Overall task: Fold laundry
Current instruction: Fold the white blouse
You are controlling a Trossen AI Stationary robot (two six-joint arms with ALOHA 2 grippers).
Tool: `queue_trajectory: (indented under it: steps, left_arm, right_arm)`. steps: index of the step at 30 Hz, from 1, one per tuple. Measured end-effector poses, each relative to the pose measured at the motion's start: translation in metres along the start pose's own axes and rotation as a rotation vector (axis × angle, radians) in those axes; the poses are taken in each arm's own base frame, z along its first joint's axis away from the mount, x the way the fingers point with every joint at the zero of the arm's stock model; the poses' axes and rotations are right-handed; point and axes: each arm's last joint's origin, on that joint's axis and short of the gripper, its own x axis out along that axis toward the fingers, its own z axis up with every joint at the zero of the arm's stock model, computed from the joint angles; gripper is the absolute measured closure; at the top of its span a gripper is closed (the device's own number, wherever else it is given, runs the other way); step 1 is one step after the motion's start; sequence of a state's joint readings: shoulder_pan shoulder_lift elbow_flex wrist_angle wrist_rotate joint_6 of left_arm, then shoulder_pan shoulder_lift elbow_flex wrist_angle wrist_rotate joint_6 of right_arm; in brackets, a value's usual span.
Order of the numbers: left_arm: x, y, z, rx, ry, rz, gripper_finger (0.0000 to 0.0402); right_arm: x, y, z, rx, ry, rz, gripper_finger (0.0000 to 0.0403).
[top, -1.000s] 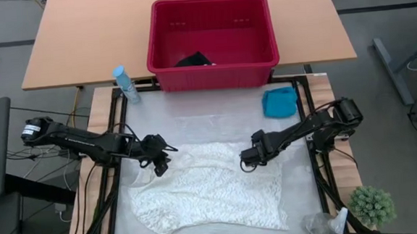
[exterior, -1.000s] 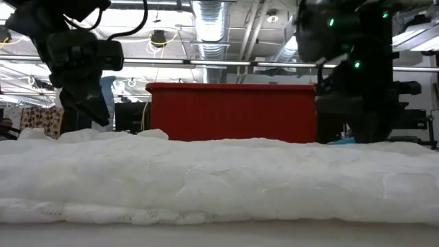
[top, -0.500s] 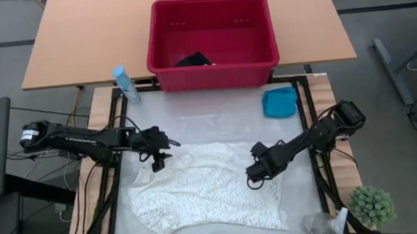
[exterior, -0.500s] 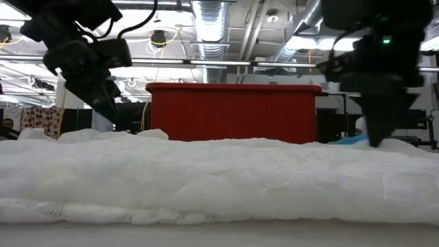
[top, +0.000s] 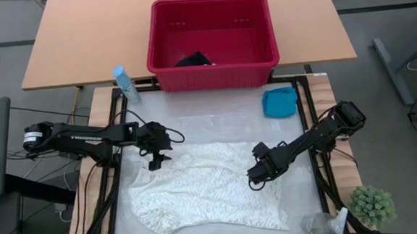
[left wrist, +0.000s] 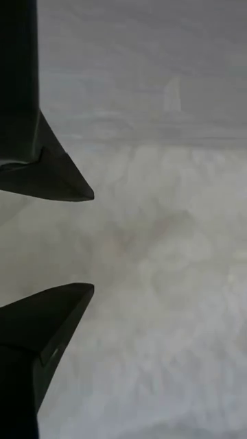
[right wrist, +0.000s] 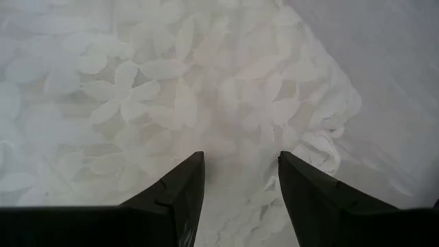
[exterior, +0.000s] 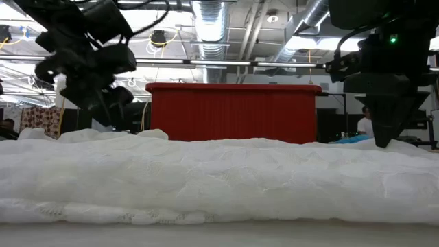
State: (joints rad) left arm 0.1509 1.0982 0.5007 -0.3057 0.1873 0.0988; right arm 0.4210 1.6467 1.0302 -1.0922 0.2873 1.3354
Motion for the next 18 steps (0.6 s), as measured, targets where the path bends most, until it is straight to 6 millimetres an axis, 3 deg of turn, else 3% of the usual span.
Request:
queue_trajectory:
  steps: [7, 11, 18]
  left_arm:
    - [0.024, 0.01, -0.003, -0.01, 0.067, 0.014, 0.0204]
    - [0.031, 0.01, -0.005, -0.039, 0.127, -0.067, 0.0208]
    - [0.03, 0.011, 0.008, -0.064, 0.129, -0.068, 0.0274]
  right_arm:
    - [0.0, 0.002, 0.0, 0.006, 0.008, 0.02, 0.0192]
    - [0.0, 0.002, 0.0, 0.007, 0.015, 0.026, 0.0192]
    - [0.0, 0.003, 0.0, 0.008, 0.014, 0.031, 0.0192]
